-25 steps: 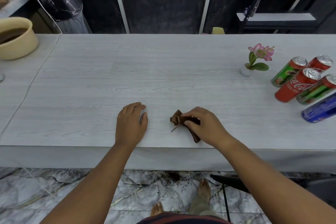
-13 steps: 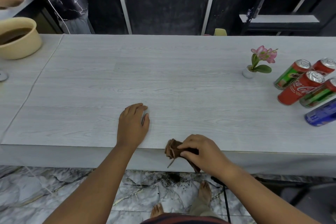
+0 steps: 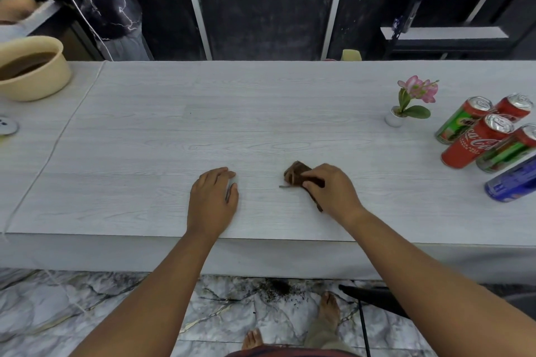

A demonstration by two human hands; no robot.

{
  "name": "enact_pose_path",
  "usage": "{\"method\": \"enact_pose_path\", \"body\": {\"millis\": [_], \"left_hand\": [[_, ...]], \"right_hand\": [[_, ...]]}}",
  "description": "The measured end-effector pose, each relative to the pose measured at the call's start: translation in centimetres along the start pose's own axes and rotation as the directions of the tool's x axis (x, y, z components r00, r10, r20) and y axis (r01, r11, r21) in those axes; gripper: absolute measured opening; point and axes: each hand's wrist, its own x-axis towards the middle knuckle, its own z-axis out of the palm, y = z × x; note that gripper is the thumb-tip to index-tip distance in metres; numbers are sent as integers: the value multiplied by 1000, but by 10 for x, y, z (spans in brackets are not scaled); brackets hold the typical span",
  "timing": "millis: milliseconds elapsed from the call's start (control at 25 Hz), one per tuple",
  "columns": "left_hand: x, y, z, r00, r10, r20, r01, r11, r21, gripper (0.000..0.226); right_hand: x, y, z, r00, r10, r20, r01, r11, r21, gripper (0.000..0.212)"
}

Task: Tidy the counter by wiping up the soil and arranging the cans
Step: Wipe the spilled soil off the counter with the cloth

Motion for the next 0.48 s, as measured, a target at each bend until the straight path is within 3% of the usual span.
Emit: {"method": "enact_pose_path", "body": {"millis": [200, 280, 320, 400, 480], "left_hand": [[-2, 2, -1, 1000, -20, 15, 21, 1000, -13, 32], [-4, 4, -7, 1000, -23, 6, 23, 1000, -20, 28], [-5, 8, -10, 998, -54, 28, 56, 996, -67, 28], [-10, 25, -14, 970, -134, 205, 183, 954, -239, 38], [-18, 48, -13, 921, -108, 375, 231, 925, -302, 54]], "right_hand": [[-50, 2, 16, 967, -222, 126, 229, 972, -44, 30], [-69, 3, 12, 967, -253, 14, 253, 968, 2, 34], [-77, 4, 9, 974, -206, -90, 210, 977, 36, 34], [-89, 12, 1, 969, 41, -242, -11, 992, 123, 37], [-95, 19, -4, 936, 285, -208, -266, 957, 116, 51]]}}
